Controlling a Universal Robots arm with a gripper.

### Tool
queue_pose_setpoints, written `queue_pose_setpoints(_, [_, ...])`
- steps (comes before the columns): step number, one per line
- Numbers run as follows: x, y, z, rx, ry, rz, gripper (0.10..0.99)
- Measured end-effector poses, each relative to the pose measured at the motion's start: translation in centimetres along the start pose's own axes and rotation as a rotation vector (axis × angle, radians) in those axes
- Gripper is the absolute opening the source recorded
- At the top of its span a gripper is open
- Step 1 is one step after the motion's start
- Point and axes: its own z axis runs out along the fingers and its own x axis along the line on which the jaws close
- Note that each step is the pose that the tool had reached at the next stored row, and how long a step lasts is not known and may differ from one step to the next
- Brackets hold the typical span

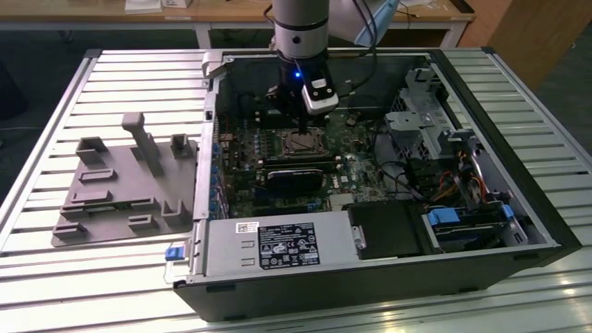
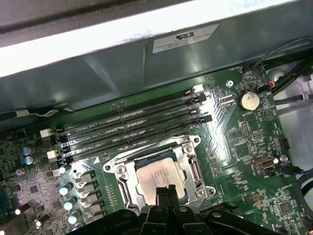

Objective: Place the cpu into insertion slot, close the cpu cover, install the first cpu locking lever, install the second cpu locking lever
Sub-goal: 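Install the second cpu locking lever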

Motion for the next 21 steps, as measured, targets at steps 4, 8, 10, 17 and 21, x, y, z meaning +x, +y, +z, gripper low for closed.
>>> queue_pose_setpoints(4, [-0.03, 0.01, -0.36, 0.000, 0.0000, 0.000, 0.102])
queue_pose_setpoints(8, [-0.06, -0.01, -0.50, 0.000, 0.0000, 0.000, 0.102])
queue_pose_setpoints(10, [-0.09, -0.05, -0.52, 0.000, 0.0000, 0.000, 0.102])
queue_pose_setpoints(17, [-0.25, -0.31, -0.55, 0.000, 0.0000, 0.000, 0.102])
queue_pose_setpoints(21, [-0.42, -0.59, -0.55, 0.000, 0.0000, 0.000, 0.102])
